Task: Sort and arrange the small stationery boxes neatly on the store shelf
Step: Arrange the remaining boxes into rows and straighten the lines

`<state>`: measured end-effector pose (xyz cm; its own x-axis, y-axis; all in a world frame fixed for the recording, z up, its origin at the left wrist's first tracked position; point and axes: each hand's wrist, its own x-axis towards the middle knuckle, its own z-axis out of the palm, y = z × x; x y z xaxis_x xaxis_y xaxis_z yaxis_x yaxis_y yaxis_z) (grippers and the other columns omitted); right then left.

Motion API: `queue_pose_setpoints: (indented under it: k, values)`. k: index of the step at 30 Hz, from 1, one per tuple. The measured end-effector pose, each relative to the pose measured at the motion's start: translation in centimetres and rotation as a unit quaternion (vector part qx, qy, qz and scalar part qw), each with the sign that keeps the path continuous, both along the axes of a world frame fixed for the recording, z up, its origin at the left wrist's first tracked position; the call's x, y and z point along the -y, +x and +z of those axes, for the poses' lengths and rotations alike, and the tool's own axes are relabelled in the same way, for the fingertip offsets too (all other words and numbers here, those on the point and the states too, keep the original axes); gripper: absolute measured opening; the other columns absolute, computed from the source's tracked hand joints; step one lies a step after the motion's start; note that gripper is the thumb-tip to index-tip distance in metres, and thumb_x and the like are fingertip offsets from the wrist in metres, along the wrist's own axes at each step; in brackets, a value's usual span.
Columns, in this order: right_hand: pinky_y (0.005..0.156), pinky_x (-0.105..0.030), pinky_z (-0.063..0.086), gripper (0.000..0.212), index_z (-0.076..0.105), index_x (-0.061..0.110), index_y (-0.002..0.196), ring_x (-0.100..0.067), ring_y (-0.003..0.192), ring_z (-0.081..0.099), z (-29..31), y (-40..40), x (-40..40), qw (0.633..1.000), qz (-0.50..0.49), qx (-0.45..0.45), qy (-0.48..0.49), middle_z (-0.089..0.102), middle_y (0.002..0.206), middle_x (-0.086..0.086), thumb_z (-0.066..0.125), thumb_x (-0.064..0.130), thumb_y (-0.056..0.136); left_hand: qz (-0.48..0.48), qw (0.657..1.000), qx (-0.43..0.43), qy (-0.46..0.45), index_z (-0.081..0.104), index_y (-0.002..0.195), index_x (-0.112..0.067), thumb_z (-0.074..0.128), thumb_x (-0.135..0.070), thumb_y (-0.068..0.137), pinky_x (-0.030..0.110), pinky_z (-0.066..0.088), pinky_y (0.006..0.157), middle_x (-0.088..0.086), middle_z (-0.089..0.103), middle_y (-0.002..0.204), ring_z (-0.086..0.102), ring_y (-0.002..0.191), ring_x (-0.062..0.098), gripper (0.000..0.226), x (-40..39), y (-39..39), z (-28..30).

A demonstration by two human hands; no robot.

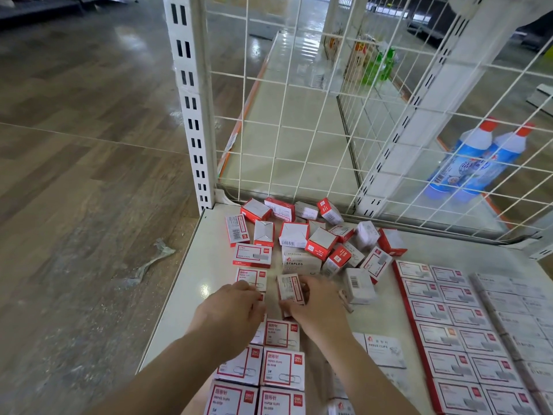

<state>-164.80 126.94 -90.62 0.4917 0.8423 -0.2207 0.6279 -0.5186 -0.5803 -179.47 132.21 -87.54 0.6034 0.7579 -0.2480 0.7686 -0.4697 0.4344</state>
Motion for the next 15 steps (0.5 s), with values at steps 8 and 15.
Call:
queue_pose_setpoints:
  k: [8, 15]
  values:
    - [0.072, -0.022, 0.053, 0.032, 0.061, 0.022, 0.109, -0.009, 0.091, 0.061, -0.1, 0.2, -0.3, 0.999, -0.028, -0.039, -0.001, 0.064, 0.105, 0.004, 0.07, 0.021, 0.078, 0.004, 1.0, 0.005, -0.011, 0.053, 0.128, -0.032, 0.031, -0.045, 0.098, 0.016, 0.041, 0.086, -0.017, 0.046, 0.132, 0.047, 0.114, 0.003, 0.04, 0.1, 0.0, 0.1]
    - [0.062, -0.015, 0.048, 0.024, 0.062, 0.019, 0.105, -0.002, 0.073, 0.055, 1.6, 0.6, 0.8, 0.998, -0.032, -0.046, 0.041, 0.055, 0.082, 0.014, 0.064, 0.016, 0.082, 0.091, 0.984, 0.081, -0.13, 0.053, 0.13, -0.029, 0.041, -0.036, 0.097, 0.017, 0.038, 0.08, -0.011, 0.047, 0.138, 0.049, 0.12, 0.01, 0.035, 0.2, 0.0, 1.4]
